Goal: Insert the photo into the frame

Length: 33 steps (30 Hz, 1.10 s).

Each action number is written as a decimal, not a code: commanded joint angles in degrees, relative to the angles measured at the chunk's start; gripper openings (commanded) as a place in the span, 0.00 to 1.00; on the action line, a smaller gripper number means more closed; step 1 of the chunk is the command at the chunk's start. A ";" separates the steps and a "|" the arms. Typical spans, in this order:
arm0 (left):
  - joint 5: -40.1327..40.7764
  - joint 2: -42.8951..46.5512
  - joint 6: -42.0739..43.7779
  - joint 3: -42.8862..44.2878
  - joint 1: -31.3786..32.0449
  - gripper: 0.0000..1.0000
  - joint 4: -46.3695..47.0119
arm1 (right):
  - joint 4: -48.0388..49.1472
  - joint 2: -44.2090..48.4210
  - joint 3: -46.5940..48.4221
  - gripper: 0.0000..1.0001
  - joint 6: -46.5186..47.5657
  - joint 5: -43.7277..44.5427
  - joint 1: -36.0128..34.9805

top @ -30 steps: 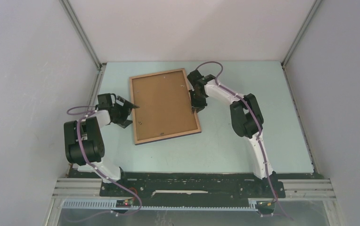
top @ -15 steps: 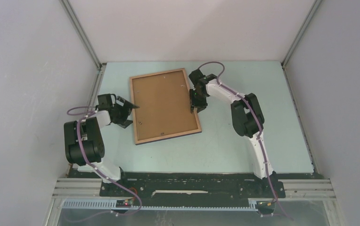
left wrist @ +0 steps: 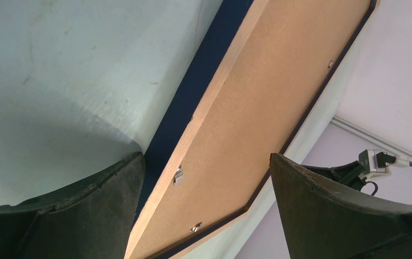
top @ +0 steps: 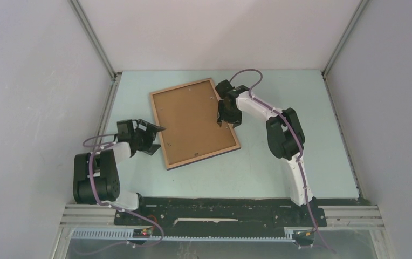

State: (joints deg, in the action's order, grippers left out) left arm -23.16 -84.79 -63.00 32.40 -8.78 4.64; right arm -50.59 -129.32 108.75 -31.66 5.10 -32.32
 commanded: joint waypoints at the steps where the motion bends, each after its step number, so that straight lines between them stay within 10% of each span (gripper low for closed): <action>1: -1.26 3.53 -2.07 -2.25 1.73 0.95 0.01 | -2.22 1.26 0.19 0.64 -4.99 4.33 0.30; 16: -1.52 3.06 -2.43 -2.43 2.19 0.95 0.45 | -3.16 -1.08 0.04 0.41 -6.87 4.62 1.13; 33: -1.16 2.79 -2.25 -2.43 2.10 0.95 0.63 | -7.93 -5.51 5.56 0.52 -5.86 10.63 -1.02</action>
State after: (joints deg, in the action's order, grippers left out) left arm -23.14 -82.41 -64.51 31.07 -7.18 4.64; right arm -56.40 -132.51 112.90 -37.17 12.80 -32.86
